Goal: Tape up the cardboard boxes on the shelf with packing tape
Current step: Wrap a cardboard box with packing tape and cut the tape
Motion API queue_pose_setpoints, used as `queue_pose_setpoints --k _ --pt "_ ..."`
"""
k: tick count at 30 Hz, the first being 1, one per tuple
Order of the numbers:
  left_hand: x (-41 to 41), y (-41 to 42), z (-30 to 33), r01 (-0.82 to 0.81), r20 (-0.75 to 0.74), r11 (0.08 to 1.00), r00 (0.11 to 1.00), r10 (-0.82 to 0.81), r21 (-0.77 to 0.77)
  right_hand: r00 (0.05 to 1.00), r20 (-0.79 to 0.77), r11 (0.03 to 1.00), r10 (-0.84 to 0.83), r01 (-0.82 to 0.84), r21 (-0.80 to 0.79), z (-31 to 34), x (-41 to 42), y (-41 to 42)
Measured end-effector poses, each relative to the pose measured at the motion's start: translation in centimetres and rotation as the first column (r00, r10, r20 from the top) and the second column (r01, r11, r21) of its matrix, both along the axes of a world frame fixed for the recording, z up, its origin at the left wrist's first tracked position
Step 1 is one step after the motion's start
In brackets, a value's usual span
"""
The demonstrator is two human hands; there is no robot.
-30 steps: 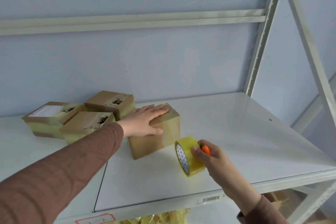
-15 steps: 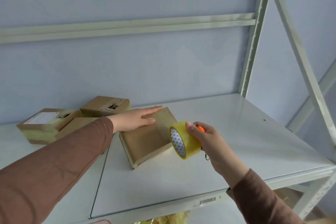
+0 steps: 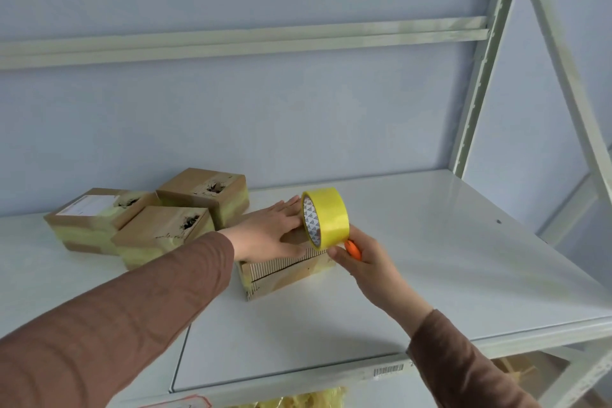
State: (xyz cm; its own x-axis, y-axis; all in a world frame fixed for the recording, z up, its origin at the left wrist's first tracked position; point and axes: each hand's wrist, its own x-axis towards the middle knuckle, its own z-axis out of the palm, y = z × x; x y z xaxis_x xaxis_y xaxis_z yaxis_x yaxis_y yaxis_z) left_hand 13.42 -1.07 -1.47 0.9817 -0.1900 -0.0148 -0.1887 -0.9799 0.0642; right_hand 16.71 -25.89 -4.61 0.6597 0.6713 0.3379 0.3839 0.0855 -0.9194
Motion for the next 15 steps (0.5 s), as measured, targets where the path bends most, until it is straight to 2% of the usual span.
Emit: queue_pose_setpoints --k 2,4,6,12,15 --pt "0.2 0.3 0.1 0.044 -0.023 0.999 0.999 -0.045 -0.029 0.996 0.047 0.997 -0.07 0.071 -0.027 0.1 -0.1 0.0" --pt "0.4 0.4 0.1 0.071 -0.047 0.997 0.996 -0.07 0.006 0.991 0.071 0.992 -0.117 0.119 -0.029 0.2 -0.7 -0.4" --pt "0.6 0.4 -0.2 0.053 -0.063 0.996 0.997 -0.049 0.065 0.99 0.048 0.99 -0.135 0.137 -0.035 0.1 -2.0 -0.9" --pt "0.4 0.8 0.0 0.04 -0.043 0.985 0.999 -0.034 0.17 0.978 0.0 0.944 -0.211 0.204 -0.261 -2.5 -5.7 -2.1" --pt "0.3 0.8 -0.2 0.036 0.0 0.968 0.999 -0.037 0.25 0.969 -0.042 0.93 -0.244 0.222 -0.293 -2.6 -6.2 -2.1"
